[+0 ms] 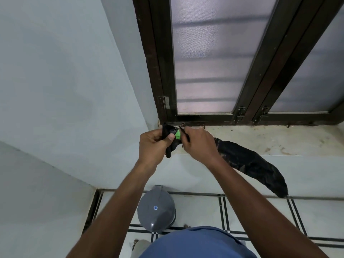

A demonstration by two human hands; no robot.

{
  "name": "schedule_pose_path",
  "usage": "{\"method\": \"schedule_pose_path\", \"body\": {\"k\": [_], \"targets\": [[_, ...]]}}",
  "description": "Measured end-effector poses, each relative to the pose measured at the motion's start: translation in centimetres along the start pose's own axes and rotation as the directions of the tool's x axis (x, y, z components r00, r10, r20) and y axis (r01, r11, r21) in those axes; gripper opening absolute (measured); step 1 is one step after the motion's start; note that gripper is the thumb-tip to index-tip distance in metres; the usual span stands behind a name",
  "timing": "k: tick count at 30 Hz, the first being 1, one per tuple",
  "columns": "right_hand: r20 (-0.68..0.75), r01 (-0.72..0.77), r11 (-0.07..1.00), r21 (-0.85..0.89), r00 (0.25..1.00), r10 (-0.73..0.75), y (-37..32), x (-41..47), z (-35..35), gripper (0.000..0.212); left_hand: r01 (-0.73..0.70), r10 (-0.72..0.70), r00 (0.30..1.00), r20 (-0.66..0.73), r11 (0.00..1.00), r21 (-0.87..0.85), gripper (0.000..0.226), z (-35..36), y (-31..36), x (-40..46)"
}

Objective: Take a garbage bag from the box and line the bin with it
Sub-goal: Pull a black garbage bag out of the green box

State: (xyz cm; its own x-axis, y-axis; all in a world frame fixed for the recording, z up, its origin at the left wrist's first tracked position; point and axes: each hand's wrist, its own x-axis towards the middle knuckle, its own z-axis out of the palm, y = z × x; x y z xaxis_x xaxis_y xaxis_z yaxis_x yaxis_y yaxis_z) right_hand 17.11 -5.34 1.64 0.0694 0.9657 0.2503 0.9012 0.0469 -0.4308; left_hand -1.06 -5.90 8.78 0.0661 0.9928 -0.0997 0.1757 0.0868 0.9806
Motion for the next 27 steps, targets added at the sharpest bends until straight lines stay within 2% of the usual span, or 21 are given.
{"method": "schedule_pose_path", "body": {"k": [3, 6, 7, 8, 9, 10, 11, 13, 15, 16, 17, 18, 19, 20, 21, 22, 23, 24, 25, 26, 27], "targets": [[0.058, -0.173, 0.980, -0.103, 0.982, 0.180, 4.3, -0.9, 0.9, 0.032, -0.102, 0.101, 0.995, -0.014, 0.994, -0.047, 0.022, -1.1, 1.5, 0.9], [0.107, -0.231, 0.968, -0.100, 0.965, 0.241, 6.6, -2.1, 1.3, 0.033, -0.177, 0.177, 0.984, -0.015, 0.984, 0.010, 0.018, -1.9, 2.5, 2.4], [0.146, -0.255, 0.965, -0.056, 0.954, 0.261, 6.8, -2.1, 1.3, 0.034, -0.180, 0.180, 0.984, -0.018, 0.984, 0.005, 0.014, -1.7, 2.5, 2.7], [0.197, -0.309, 0.948, 0.076, 0.937, 0.290, 6.5, -2.0, 1.1, 0.037, -0.177, 0.178, 0.984, -0.023, 0.984, 0.004, 0.011, -1.4, 2.5, 3.0], [0.270, -0.392, 0.880, 0.269, 0.907, 0.322, 5.8, -1.8, 0.7, 0.043, -0.175, 0.175, 0.984, -0.022, 0.985, 0.007, 0.009, -1.0, 2.3, 3.3], [0.358, -0.472, 0.768, 0.432, 0.872, 0.334, 4.9, -1.5, 0.1, 0.052, -0.172, 0.172, 0.985, -0.022, 0.985, 0.007, 0.008, -0.7, 2.1, 3.7], [0.439, -0.521, 0.662, 0.539, 0.844, 0.308, 3.6, -1.3, -1.1, 0.062, -0.170, 0.170, 0.985, -0.028, 0.985, 0.007, 0.009, -0.6, 2.0, 4.1], [0.588, -0.587, 0.506, 0.632, 0.789, 0.180, 1.9, -0.9, -4.2, 0.088, -0.165, 0.166, 0.986, -0.033, 0.986, 0.015, 0.009, -0.4, 1.8, 5.1], [0.724, -0.666, 0.374, 0.645, 0.690, -0.021, 1.7, -0.9, -6.8, 0.111, -0.160, 0.162, 0.986, -0.037, 0.986, 0.042, 0.008, -0.4, 1.6, 6.0], [0.751, -0.694, 0.300, 0.654, 0.644, -0.147, 1.8, -0.9, -7.9, 0.114, -0.159, 0.162, 0.986, -0.042, 0.985, 0.059, 0.008, -0.4, 1.5, 6.2], [0.732, -0.707, 0.205, 0.677, 0.622, -0.277, 2.0, -0.8, -8.6, 0.105, -0.156, 0.160, 0.986, -0.042, 0.985, 0.072, 0.009, -0.4, 1.5, 6.6], [0.664, -0.690, 0.090, 0.718, 0.640, -0.388, 1.9, -0.7, -9.2, 0.087, -0.155, 0.158, 0.987, -0.036, 0.985, 0.079, 0.010, -0.3, 1.5, 6.8], [0.567, -0.655, -0.060, 0.754, 0.693, -0.445, 1.5, -0.4, -9.4, 0.067, -0.149, 0.151, 0.988, -0.019, 0.985, 0.083, 0.011, -0.1, 1.5, 6.9], [0.465, -0.591, -0.217, 0.777, 0.771, -0.435, 1.0, 0.0, -9.4, 0.052, -0.140, 0.140, 0.990, 0.006, 0.987, 0.075, 0.012, 0.1, 1.4, 7.0], [0.393, -0.510, -0.346, 0.788, 0.848, -0.356, 0.2, 0.6, -9.6, 0.045, -0.134, 0.132, 0.991, 0.037, 0.989, 0.056, 0.012, 0.5, 1.4, 6.8], [0.358, -0.422, -0.388, 0.819, 0.905, -0.229, -0.6, 1.4, -9.5, 0.044, -0.129, 0.127, 0.990, 0.068, 0.991, 0.027, 0.012, 0.9, 1.5, 6.6], [0.330, -0.332, -0.277, 0.902, 0.942, -0.056, -1.1, 2.1, -9.5, 0.043, -0.124, 0.124, 0.988, 0.089, 0.992, -0.006, 0.013, 1.2, 1.5, 6.5], [0.275, -0.280, 0.026, 0.960, 0.952, 0.135, -1.3, 2.9, -9.1, 0.044, -0.112, 0.117, 0.988, 0.098, 0.992, -0.056, 0.014, 1.3, 1.6, 6.5], [0.180, -0.287, 0.460, 0.840, 0.948, 0.262, -1.2, 3.4, -8.8, 0.047, -0.091, 0.104, 0.989, 0.105, 0.988, -0.124, 0.016, 1.4, 1.8, 6.5], [0.112, -0.298, 0.782, 0.548, 0.952, 0.284, -1.0, 3.5, -8.3, 0.055, -0.066, 0.091, 0.989, 0.117, 0.977, -0.201, 0.018, 1.4, 2.0, 6.6], [0.120, -0.278, 0.916, 0.289, 0.960, 0.254, -0.5, 3.3, -7.5, 0.063, -0.046, 0.081, 0.989, 0.127, 0.965, -0.258, 0.021, 1.2, 2.2, 6.8]]}}
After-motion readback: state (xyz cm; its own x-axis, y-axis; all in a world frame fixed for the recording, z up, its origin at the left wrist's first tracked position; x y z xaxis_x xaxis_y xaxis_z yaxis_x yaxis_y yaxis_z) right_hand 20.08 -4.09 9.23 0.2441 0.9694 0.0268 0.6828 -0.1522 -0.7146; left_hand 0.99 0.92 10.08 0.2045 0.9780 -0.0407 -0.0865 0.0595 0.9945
